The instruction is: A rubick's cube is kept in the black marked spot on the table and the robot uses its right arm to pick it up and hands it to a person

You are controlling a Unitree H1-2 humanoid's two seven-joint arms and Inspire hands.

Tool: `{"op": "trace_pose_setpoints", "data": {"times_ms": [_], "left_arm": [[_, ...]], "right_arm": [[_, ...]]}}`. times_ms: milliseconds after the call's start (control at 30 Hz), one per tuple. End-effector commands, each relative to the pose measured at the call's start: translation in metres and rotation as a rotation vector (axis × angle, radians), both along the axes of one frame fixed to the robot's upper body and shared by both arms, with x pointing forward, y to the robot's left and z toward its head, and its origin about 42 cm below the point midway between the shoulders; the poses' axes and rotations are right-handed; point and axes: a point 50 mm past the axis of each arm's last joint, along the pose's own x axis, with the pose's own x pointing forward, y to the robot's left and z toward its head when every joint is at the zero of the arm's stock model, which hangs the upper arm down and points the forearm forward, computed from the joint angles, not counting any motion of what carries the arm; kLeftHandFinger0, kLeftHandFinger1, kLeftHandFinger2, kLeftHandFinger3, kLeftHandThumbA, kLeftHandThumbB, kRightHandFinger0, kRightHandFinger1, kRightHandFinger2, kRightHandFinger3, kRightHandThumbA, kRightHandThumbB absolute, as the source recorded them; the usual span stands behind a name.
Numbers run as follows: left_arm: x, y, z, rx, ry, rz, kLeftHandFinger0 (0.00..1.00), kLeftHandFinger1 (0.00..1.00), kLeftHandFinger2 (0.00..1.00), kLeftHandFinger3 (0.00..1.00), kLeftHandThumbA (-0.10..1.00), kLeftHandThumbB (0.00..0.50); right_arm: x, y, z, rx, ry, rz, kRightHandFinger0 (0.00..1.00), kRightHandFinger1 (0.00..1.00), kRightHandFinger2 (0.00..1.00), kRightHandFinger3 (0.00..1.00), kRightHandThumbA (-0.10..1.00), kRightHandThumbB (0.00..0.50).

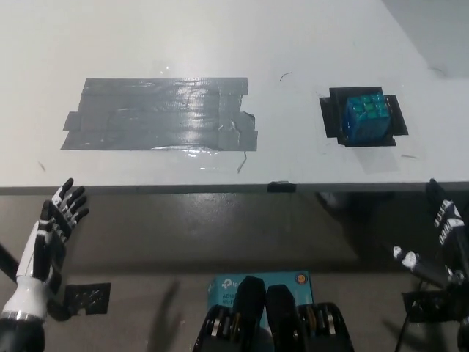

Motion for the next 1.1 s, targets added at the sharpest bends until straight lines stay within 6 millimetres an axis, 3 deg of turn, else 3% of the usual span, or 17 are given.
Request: {"op": "trace_pose_setpoints", "data": {"times_ms": [0, 67, 167, 300, 367, 433, 500, 567, 600, 733, 833, 933, 1067], "left_arm": [[-0.024, -0.003, 0.01, -0.011, -0.051, -0.058, 1.0, 1.0, 1.0, 1.0, 1.0, 0.212], [-0.043, -0.007, 0.011, 0.029, -0.06, -0.071, 1.0, 1.0, 1.0, 1.0, 1.0, 0.225], [-0.053, -0.007, 0.012, 0.031, -0.063, -0.077, 1.0, 1.0, 1.0, 1.0, 1.0, 0.251], [-0.065, -0.01, 0.019, 0.024, -0.104, -0.077, 1.0, 1.0, 1.0, 1.0, 1.0, 0.234], [-0.068, -0.009, 0.023, 0.034, -0.115, -0.075, 1.0, 1.0, 1.0, 1.0, 1.0, 0.232], [-0.069, -0.007, 0.026, 0.05, -0.121, -0.072, 1.0, 1.0, 1.0, 1.0, 1.0, 0.243], [-0.066, -0.004, 0.025, 0.056, -0.114, -0.066, 1.0, 1.0, 1.0, 1.0, 1.0, 0.247], [-0.057, 0.002, 0.019, 0.054, -0.103, -0.051, 1.0, 1.0, 1.0, 1.0, 1.0, 0.236], [-0.056, 0.002, 0.018, 0.053, -0.1, -0.048, 1.0, 1.0, 1.0, 1.0, 1.0, 0.235], [-0.043, 0.003, 0.006, 0.032, -0.077, -0.04, 1.0, 1.0, 1.0, 1.0, 1.0, 0.24], [-0.038, 0.002, 0.003, 0.05, -0.075, -0.039, 1.0, 1.0, 1.0, 1.0, 1.0, 0.241], [-0.037, 0.001, 0.002, 0.038, -0.069, -0.04, 1.0, 1.0, 1.0, 1.0, 1.0, 0.266], [-0.041, 0.003, -0.004, 0.012, -0.044, -0.027, 1.0, 1.0, 1.0, 1.0, 1.0, 0.273]], "right_arm": [[-0.028, 0.007, 0.018, 0.049, -0.14, 0.024, 1.0, 1.0, 1.0, 1.0, 1.0, 0.191], [-0.048, 0.013, 0.028, 0.061, -0.202, 0.018, 1.0, 1.0, 1.0, 1.0, 1.0, 0.198], [-0.063, 0.018, 0.043, 0.044, -0.248, 0.01, 1.0, 1.0, 1.0, 1.0, 1.0, 0.216], [-0.079, 0.028, 0.08, 0.021, -0.386, 0.005, 1.0, 1.0, 1.0, 1.0, 1.0, 0.234], [-0.08, 0.031, 0.094, -0.003, -0.437, -0.019, 1.0, 1.0, 1.0, 1.0, 1.0, 0.244], [-0.074, 0.033, 0.119, -0.055, -0.508, -0.043, 1.0, 1.0, 1.0, 1.0, 1.0, 0.225], [-0.065, 0.031, 0.133, -0.09, -0.531, -0.057, 1.0, 1.0, 1.0, 1.0, 1.0, 0.261], [-0.038, 0.028, 0.159, -0.155, -0.553, -0.067, 1.0, 1.0, 1.0, 1.0, 1.0, 0.289], [-0.035, 0.027, 0.162, -0.169, -0.551, -0.072, 1.0, 1.0, 1.0, 1.0, 1.0, 0.299], [0.018, 0.03, 0.195, -0.243, -0.481, -0.104, 1.0, 1.0, 1.0, 1.0, 1.0, 0.302], [0.058, 0.033, 0.205, -0.261, -0.381, -0.103, 1.0, 1.0, 1.0, 1.0, 1.0, 0.332], [0.083, 0.037, 0.209, -0.293, -0.296, -0.115, 1.0, 1.0, 1.0, 1.0, 0.99, 0.355], [0.135, 0.052, 0.204, -0.284, -0.182, -0.087, 1.0, 1.0, 1.0, 1.0, 0.84, 0.354]]}}
